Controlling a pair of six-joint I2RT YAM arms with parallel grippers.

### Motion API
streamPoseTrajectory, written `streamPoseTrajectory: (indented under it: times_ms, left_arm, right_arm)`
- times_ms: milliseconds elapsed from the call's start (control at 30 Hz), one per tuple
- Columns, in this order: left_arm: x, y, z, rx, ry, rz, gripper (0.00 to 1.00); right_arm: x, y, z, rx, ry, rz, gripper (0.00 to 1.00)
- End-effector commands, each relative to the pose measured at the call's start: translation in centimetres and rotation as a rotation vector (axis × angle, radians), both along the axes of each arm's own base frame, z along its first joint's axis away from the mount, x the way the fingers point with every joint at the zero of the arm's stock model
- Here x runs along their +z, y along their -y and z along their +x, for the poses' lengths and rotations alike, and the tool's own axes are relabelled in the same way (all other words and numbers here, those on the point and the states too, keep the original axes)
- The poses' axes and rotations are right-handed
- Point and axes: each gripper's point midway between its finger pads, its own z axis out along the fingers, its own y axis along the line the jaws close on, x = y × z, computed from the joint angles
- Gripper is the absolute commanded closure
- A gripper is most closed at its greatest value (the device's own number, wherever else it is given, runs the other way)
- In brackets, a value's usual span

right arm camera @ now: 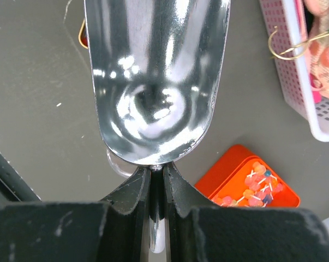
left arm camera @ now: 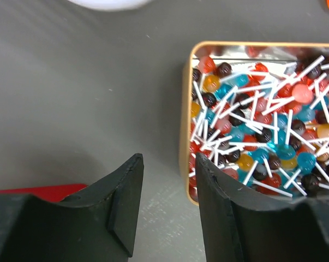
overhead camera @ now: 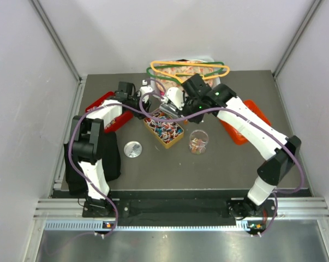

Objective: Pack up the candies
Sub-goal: Adjust the spatula.

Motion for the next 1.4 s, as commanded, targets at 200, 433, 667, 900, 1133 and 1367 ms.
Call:
streamPoseTrajectory:
  times_ms: [200,433,667,900,1133,1367]
  left_arm:
    - [-0.7,0.7,-0.7,-0.061,-0.023,-0.025,0.55]
    - [-0.1,1.1,-0.6,-0.025,-0.037,-0.078,0.57]
    - [2.3,1.0,0.6,0.057,-0.025,-0.18,0.32]
    - [8.2,1.7,3.3,0.146,-0.005,-0.375,0.28]
    - [15.0,3.9,1.8,0.096,-0.04,-0.62,0.29]
    - [17.8,5.1,-1.1,0.023,-0.097,-0.73,0.31]
  right_arm:
    - [-2.7,-1.0,1.9,0.012,0.06,-0.166,1.0]
    - [-4.4,-1.3,1.6,0.044,0.052,-0.224,1.0]
    - [-0.4,-2.4,-1.8,0.135,0.032,-0.037,1.0]
    - [-1.4,-1.5,-6.2,0.248,-0.093,-0.003,1.0]
    - [-3.9,-0.5,-2.3,0.111,0.017,-0.111,1.0]
    - [-4.8,-1.7,0.3,0.039,0.068,-0.126,1.0]
